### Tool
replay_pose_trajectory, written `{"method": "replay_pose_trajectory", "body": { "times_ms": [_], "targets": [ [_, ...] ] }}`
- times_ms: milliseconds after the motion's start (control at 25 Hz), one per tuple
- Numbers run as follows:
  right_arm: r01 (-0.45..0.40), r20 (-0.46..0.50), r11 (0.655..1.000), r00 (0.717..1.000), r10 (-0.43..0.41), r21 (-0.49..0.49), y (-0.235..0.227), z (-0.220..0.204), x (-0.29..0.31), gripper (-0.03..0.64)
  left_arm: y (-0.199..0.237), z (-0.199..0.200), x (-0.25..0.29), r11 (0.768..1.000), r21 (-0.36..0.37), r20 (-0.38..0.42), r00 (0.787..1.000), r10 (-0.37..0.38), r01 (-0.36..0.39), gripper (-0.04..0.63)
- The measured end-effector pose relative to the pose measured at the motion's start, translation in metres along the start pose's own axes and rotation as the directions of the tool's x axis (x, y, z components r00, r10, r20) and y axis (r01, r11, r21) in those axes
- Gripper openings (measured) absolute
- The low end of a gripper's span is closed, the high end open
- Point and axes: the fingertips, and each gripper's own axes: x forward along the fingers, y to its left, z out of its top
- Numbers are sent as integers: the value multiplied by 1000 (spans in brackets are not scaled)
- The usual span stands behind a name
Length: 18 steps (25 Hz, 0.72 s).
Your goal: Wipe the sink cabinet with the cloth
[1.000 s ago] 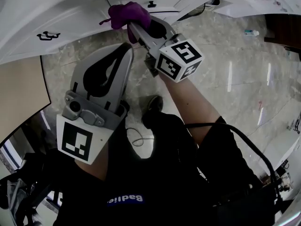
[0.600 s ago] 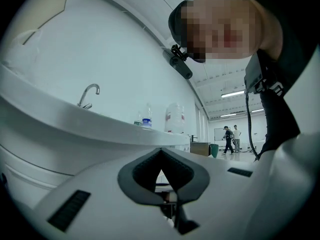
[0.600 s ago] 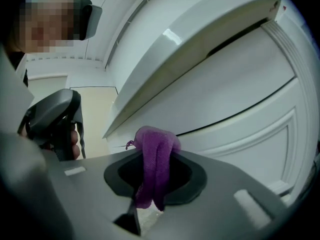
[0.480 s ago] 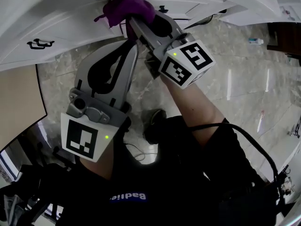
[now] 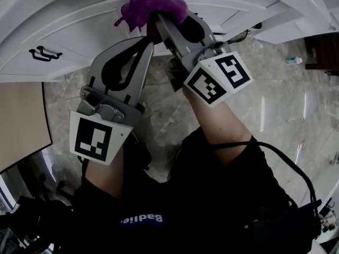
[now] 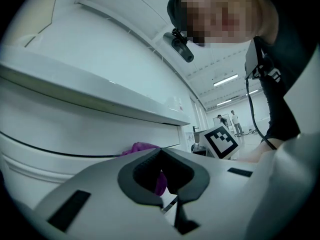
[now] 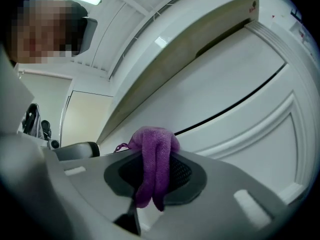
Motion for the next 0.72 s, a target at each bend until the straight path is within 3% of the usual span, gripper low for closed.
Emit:
{"method": "replay_pose_trajectory", "body": {
  "times_ms": [200, 400, 720],
  "targets": [
    [-7, 1, 999, 1000, 7, -33, -2, -21, 0, 77, 12, -9, -14, 999, 42, 27, 999, 22, -23, 5],
    [34, -108, 999, 993, -38, -42, -26, -77, -2, 77, 30, -25, -21, 997, -3, 18, 997, 71, -71, 5],
    [106, -249, 994, 962, -111, -33, -55, -150, -12, 77, 38, -53, -18, 998, -35, 0, 998, 61, -61, 5]
  ]
}}
